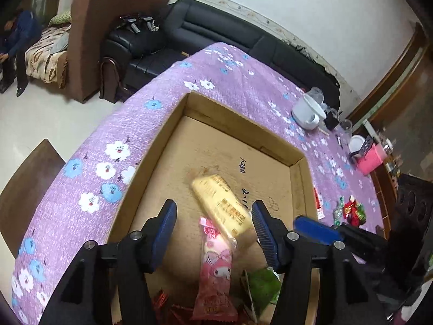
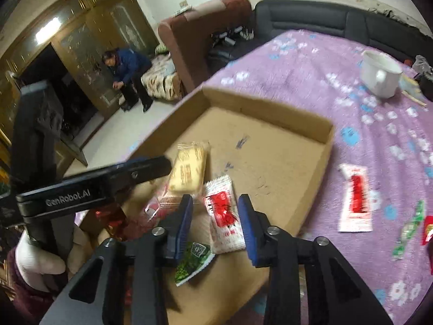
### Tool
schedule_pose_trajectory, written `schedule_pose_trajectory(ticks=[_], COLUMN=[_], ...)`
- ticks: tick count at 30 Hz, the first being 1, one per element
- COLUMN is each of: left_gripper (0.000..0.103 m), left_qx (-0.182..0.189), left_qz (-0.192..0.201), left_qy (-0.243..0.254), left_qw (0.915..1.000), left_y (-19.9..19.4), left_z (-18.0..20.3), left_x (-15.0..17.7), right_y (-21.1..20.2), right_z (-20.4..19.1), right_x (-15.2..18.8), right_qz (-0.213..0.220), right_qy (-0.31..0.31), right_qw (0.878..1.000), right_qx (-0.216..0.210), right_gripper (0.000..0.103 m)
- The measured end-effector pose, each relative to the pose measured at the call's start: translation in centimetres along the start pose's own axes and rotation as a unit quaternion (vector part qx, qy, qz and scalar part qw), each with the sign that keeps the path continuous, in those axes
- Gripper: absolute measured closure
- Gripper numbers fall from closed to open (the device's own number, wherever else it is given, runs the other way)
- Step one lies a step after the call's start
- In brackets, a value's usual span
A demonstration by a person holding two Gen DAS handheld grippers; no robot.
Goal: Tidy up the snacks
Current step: 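Carry both packets over the cardboard box and open both tools, then grasp the clear zip bag with the left tool while the right grasps a green candy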
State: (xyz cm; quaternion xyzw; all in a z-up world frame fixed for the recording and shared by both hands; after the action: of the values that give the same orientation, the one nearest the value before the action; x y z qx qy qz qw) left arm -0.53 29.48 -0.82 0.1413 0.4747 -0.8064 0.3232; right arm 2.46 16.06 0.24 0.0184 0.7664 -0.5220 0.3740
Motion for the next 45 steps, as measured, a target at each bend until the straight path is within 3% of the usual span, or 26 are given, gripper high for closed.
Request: schedule_pose_trajectory(ticks=[3, 7, 10, 12, 19, 26, 29, 31, 38, 40, 43, 45], left_gripper=[0.042, 0.030, 0.028, 0.028, 0.028, 0.028, 0.028, 0.028, 0.028, 0.028, 0.028, 0.028], left_qx=[0.018, 0.053, 0.079, 0.094, 0.098, 0.073, 0.077, 0.080, 0.098, 0.103, 0.113, 0.121], left_qz=[0.016, 0.044, 0.055, 0.059, 0.056, 0.059, 0.054, 0.048, 0.021, 0.008, -0.008, -0.016], left_qy=[0.002, 0.005, 0.001, -0.003, 0.007, 0.024, 0.028, 0.033, 0.068, 0.081, 0.087, 0.088], left_qw=[0.9997, 0.9976, 0.9953, 0.9938, 0.9936, 0.9953, 0.9952, 0.9950, 0.9927, 0.9913, 0.9897, 0.9887], left_y=[-1.8, -4.4, -5.3, -5.5, -5.7, -6.7, -6.3, -5.9, -4.5, -3.6, -2.3, -1.6], left_z=[1.2, 3.3, 4.9, 5.9, 8.2, 8.0, 8.5, 9.1, 11.7, 12.8, 14.0, 14.6], left_x=[0.1, 0.6, 1.7, 3.0, 6.3, 6.7, 6.9, 7.2, 8.5, 9.1, 9.8, 10.3], right_y=[-2.6, -6.2, -7.4, -7.0, -3.3, -0.6, 0.2, -0.1, -3.2, -3.9, -4.9, -6.0], right_z=[2.2, 7.7, 11.8, 13.0, 9.9, 7.9, 7.3, 7.2, 10.7, 11.8, 12.4, 13.1], right_x=[-0.4, 0.3, 2.5, 4.0, 5.5, 4.4, 5.1, 5.6, 8.0, 9.1, 9.9, 9.3], right_qz=[0.028, 0.054, 0.047, 0.031, 0.006, 0.003, -0.016, -0.017, -0.012, -0.018, -0.020, 0.001], right_qy=[0.006, 0.029, 0.037, 0.040, 0.002, -0.002, -0.008, -0.005, 0.031, 0.033, 0.042, 0.061], right_qw=[1.000, 0.996, 0.993, 0.993, 0.998, 0.999, 0.998, 0.999, 0.998, 0.998, 0.999, 0.998], right_qx=[0.013, 0.059, 0.104, 0.109, 0.064, 0.049, 0.053, 0.050, 0.049, 0.052, 0.004, -0.005], right_gripper=[0.058, 0.054, 0.054, 0.054, 0.054, 0.050, 0.053, 0.063, 0.064, 0.062, 0.054, 0.053])
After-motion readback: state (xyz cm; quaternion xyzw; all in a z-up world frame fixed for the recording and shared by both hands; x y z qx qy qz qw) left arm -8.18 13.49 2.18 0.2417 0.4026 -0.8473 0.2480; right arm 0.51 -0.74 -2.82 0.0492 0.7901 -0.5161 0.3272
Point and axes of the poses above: each gripper's, at about its wrist camera, not at the fingertips, and y roughly the way its jaws point, z to its right, x to its underside, the point moved 7 cm from there along y, roughly the way its jaws point, and after that the axes turned 8 degrees about x, right-handed, at the moved point
